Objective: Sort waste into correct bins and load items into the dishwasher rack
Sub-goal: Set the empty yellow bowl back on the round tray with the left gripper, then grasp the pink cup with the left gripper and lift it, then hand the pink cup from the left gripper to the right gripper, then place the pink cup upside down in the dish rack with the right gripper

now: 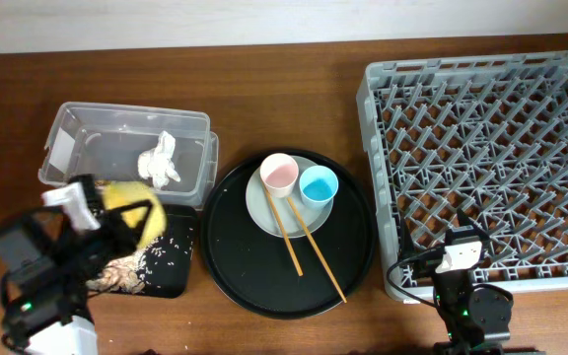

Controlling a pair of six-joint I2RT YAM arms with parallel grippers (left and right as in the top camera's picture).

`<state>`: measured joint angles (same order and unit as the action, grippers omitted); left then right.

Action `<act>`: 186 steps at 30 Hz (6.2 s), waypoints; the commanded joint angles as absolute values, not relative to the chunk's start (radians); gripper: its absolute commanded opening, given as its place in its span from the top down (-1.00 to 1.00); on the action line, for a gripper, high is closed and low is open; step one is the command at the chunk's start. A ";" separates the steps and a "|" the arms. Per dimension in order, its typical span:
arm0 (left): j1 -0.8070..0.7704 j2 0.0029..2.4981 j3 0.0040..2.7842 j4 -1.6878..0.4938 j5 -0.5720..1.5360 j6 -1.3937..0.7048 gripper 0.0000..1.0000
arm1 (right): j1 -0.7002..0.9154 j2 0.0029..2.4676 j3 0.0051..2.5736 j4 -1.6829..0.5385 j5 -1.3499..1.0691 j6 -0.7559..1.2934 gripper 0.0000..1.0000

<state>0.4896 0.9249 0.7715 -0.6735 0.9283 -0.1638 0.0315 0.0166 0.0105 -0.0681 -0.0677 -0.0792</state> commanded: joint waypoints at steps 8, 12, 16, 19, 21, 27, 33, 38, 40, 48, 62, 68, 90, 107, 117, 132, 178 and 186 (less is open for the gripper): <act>-0.426 0.976 0.788 -0.686 0.306 -0.396 0.98 | 0.026 0.013 0.006 -0.073 -0.059 -0.071 -0.97; -0.603 1.115 0.788 -0.684 0.215 -0.419 0.98 | 0.026 0.013 0.006 -0.073 -0.059 -0.071 -0.97; -0.659 1.282 0.788 -0.682 0.212 -0.419 0.98 | 0.026 0.013 0.006 -0.073 -0.059 -0.071 -0.97; -0.658 1.375 0.788 -0.682 0.212 -0.419 0.93 | 0.026 0.013 0.006 -0.073 -0.059 -0.071 -0.97; -0.658 1.388 0.788 -0.682 0.212 -0.419 0.56 | 0.026 0.013 0.006 -0.073 -0.059 -0.071 -0.97; -0.658 1.368 1.037 -0.839 0.002 -0.418 -0.14 | 0.026 0.013 0.006 -0.073 -0.059 -0.071 -0.97; -0.605 1.369 1.254 -0.840 -0.229 -0.388 -0.34 | 0.026 0.013 0.006 -0.073 -0.059 -0.071 -0.97; -0.499 1.417 1.254 -0.810 -0.165 -0.387 -0.53 | 0.026 0.013 0.006 -0.073 -0.059 -0.071 -0.97; -0.485 1.468 1.254 -0.801 -0.070 -0.388 -0.54 | 0.026 0.013 0.006 -0.073 -0.059 -0.071 -0.97; -0.477 1.720 1.254 -0.670 -0.067 -0.393 -0.55 | 0.026 0.013 0.006 -0.073 -0.059 -0.071 -0.97; -0.462 1.833 1.245 -0.577 0.027 -0.456 -0.23 | 0.026 0.013 0.006 -0.073 -0.059 -0.071 -0.97; -0.426 1.794 1.278 -0.576 -0.045 -0.456 0.81 | 0.026 0.013 0.006 -0.073 -0.059 -0.071 -0.97; -0.372 1.253 1.286 -0.683 0.551 -0.386 0.99 | 0.026 0.013 0.006 -0.073 -0.059 -0.071 -0.97; -0.317 1.296 1.286 -0.708 0.915 -0.342 0.99 | 0.026 0.013 0.006 -0.073 -0.059 -0.071 -0.97; -0.281 1.546 1.286 -0.405 1.407 -0.343 0.99 | 0.026 0.063 0.291 -0.072 -0.577 0.242 -0.97; -0.316 1.546 1.286 -0.322 1.504 -0.343 1.00 | 0.055 1.072 0.947 -0.166 -1.436 0.245 -0.74; -0.273 1.547 1.261 -0.789 0.291 -0.308 -0.29 | 0.094 1.740 1.431 -0.764 0.065 0.136 0.23; -0.273 1.547 1.261 -0.795 0.291 -0.308 -0.30 | 0.089 1.741 1.428 -0.799 0.065 0.139 0.22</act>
<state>-0.2703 1.5486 1.2732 -0.7940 0.3012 -0.3283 0.0921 1.7424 1.4216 -0.7879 0.0456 0.1455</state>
